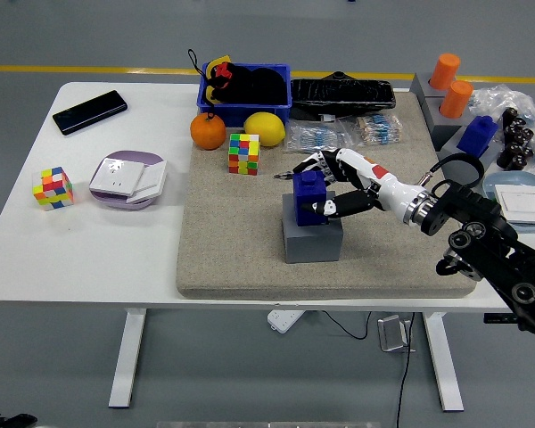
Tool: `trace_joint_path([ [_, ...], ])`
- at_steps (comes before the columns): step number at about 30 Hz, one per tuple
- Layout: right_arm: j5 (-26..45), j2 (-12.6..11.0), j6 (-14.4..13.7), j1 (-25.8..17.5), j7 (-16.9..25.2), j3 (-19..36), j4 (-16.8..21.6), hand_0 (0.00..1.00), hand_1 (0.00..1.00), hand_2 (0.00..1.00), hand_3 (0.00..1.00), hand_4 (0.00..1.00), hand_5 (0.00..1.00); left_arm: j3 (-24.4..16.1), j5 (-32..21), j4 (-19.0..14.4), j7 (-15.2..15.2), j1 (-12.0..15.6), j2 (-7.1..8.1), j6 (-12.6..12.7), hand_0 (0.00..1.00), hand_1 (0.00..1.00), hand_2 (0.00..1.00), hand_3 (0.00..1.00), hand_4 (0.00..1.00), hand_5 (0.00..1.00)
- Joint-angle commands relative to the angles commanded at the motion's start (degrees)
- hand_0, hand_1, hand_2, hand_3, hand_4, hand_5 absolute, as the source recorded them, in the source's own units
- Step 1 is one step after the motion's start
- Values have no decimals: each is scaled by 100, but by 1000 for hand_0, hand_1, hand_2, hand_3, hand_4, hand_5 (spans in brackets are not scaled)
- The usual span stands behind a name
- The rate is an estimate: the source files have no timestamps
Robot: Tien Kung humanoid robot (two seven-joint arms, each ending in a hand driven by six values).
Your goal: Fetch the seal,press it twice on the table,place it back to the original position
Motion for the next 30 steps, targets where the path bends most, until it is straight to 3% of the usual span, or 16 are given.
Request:
trace_joint_path([
  [30, -7, -124, 23, -56, -33, 116, 177, 510, 369, 388, 423, 708, 2, 53, -82, 3, -21, -6, -17, -2, 722, 694, 681, 751, 692, 252],
])
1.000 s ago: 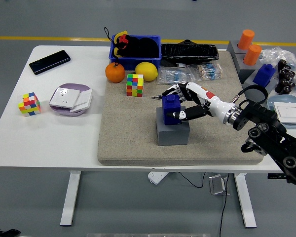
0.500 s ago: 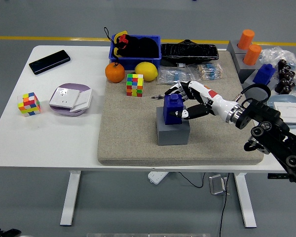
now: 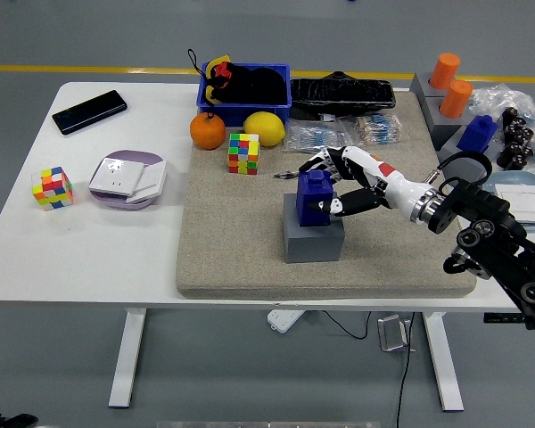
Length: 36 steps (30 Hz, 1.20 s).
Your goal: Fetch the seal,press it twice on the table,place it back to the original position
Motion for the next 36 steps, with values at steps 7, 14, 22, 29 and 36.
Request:
trace_joint_path([
  [7, -38, -16, -7, -11, -1, 100, 80, 510, 370, 389, 423, 708, 2, -22, 23, 3, 8, -4, 4, 0, 724, 694, 681, 751, 691, 253],
  [14, -59, -13, -2, -27, 1, 117, 101, 510, 370, 388, 423, 709, 2, -5, 5, 2, 2, -1, -3, -1, 722, 693, 681, 751, 692, 255],
  [22, -69, -17, -7, -38, 1, 114, 54, 509, 371, 389, 423, 710, 2, -20, 23, 5, 6, 3, -5, -1, 724, 693, 681, 750, 692, 255],
  [29, -85, -21, 1, -50, -7, 94, 29, 510, 370, 389, 424, 710, 2, 3, -4, 5, -5, -2, -8, 0, 722, 692, 681, 750, 693, 254],
  [36, -101, -19, -2, -57, -10, 94, 19, 510, 371, 389, 423, 711, 2, -8, 13, 6, 0, -5, -8, 0, 723, 694, 681, 751, 693, 256],
])
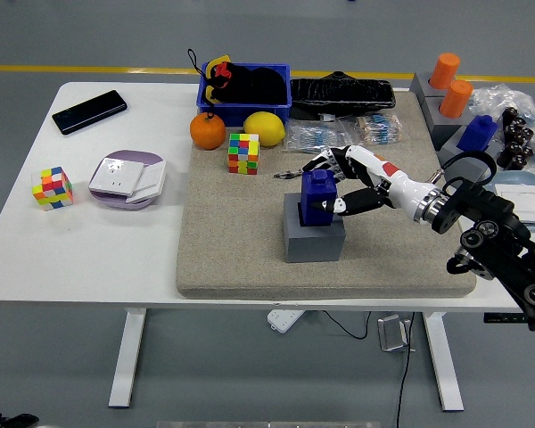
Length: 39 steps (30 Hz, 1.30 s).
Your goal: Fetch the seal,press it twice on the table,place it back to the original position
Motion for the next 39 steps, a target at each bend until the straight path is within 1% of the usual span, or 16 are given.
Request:
trace_joint_path([
  [30, 31, 90, -64, -33, 36, -75, 6, 511, 370, 387, 422, 712, 2, 21, -34, 7, -8, 4, -5, -1, 723, 695, 681, 751, 693, 253],
  [39, 11, 182, -129, -42, 70, -76, -41, 510, 370, 387, 421, 712, 2, 30, -43, 5, -15, 8, -2, -1, 723, 694, 681, 751, 693, 253],
])
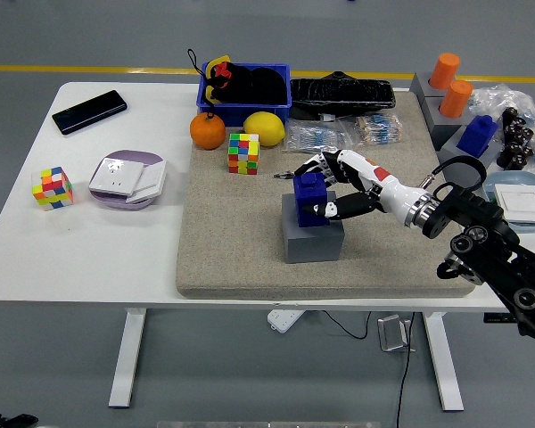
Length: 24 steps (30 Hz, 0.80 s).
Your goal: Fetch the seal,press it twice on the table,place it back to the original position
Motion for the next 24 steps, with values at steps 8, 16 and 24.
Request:
trace_joint_path([
  [8, 4, 5, -17, -16, 12, -10, -89, 512, 370, 388, 422, 713, 2, -15, 19, 0, 7, 3, 3, 0, 724, 694, 681, 751, 693, 252],
  [16, -36, 0, -53, -27, 21, -10, -151, 532, 387, 400, 429, 715, 2, -11, 10, -1, 0, 4, 17, 0, 723, 693, 681, 751, 693, 253],
  [24, -101, 7, -47, -52, 39, -22, -129, 601, 475, 464, 476, 726, 2, -13, 12, 0, 1, 20, 16, -6, 724, 693, 681, 750, 693, 253],
])
